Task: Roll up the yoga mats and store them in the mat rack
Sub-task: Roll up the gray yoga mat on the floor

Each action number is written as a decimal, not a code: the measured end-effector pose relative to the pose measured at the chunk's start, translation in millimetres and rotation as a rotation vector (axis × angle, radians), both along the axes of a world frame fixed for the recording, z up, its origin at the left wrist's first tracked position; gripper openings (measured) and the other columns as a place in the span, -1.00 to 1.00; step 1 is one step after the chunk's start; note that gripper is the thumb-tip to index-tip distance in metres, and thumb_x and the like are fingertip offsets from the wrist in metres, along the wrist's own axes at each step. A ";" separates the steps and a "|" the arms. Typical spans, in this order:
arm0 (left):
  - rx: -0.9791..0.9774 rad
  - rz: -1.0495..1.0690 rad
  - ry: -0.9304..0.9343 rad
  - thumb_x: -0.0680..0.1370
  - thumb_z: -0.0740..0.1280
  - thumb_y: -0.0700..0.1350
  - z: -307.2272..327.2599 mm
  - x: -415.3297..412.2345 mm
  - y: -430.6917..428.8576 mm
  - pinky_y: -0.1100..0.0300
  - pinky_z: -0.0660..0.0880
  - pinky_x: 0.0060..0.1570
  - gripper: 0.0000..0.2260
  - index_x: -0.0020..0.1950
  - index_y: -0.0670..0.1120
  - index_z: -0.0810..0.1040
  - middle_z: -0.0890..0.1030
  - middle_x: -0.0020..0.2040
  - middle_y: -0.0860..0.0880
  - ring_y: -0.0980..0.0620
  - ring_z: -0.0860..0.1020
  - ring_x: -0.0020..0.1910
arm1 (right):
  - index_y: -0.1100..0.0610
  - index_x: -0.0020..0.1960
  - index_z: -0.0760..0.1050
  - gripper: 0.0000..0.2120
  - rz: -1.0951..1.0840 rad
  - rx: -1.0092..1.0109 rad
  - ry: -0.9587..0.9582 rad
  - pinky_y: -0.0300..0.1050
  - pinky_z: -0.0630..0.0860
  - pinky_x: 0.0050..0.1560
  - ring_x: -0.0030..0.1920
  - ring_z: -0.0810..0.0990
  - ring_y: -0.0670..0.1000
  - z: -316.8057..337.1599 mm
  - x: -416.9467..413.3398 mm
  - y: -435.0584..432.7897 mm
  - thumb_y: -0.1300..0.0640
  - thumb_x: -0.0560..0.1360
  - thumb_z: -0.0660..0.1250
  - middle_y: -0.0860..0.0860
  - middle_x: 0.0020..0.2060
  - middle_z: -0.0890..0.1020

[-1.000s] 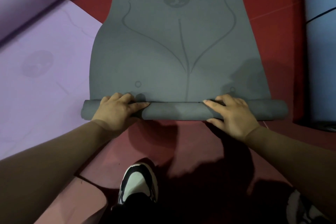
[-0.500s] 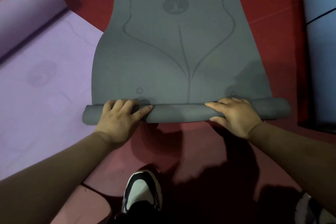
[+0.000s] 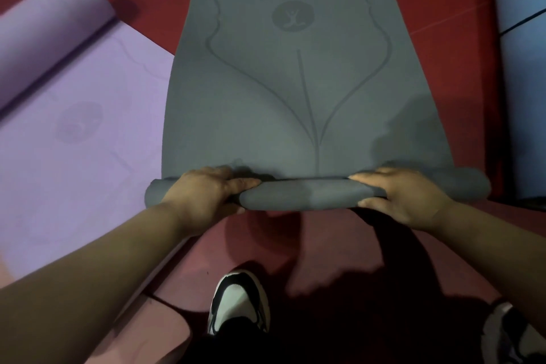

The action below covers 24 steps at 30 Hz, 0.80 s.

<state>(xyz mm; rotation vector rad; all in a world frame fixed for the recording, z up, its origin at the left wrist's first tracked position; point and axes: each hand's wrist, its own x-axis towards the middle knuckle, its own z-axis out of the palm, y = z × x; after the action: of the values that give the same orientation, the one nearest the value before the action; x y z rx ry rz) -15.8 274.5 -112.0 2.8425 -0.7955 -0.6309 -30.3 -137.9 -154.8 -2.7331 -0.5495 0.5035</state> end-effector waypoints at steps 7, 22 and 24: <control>-0.033 0.039 0.220 0.31 0.07 0.46 16.9 -29.5 -10.0 0.20 0.38 0.35 -0.26 0.50 0.38 0.34 0.57 0.26 0.09 0.05 0.51 0.33 | -0.20 0.45 0.44 -0.44 0.013 0.144 0.274 -0.23 0.34 0.33 0.29 0.47 -0.20 15.7 -29.7 -4.9 -0.15 0.48 0.48 -0.31 0.26 0.53; 0.011 -0.012 0.448 0.36 0.13 0.46 -8.1 -41.8 -2.7 0.11 0.34 0.43 -0.37 0.46 0.51 0.22 0.52 0.34 0.06 0.04 0.45 0.40 | -0.25 0.43 0.45 -0.40 -0.022 0.007 -0.155 0.02 0.41 0.02 0.03 0.50 0.06 -21.9 -113.0 14.8 -0.41 0.44 0.24 -0.09 0.11 0.49; 0.044 -0.002 0.383 0.36 0.08 0.47 -8.9 -46.0 -2.9 0.08 0.36 0.42 -0.31 0.51 0.44 0.23 0.47 0.37 0.03 -0.01 0.43 0.41 | -0.28 0.39 0.48 -0.45 -0.060 0.019 -0.150 0.00 0.42 -0.04 -0.03 0.50 0.05 -24.9 -107.0 17.1 -0.42 0.46 0.21 -0.11 0.05 0.50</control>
<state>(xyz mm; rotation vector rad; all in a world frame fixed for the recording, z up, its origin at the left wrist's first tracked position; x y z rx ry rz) -61.8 271.6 -120.8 2.6285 -0.7224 -1.1582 -137.3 -120.9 -179.7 -2.7749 -0.5037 0.2789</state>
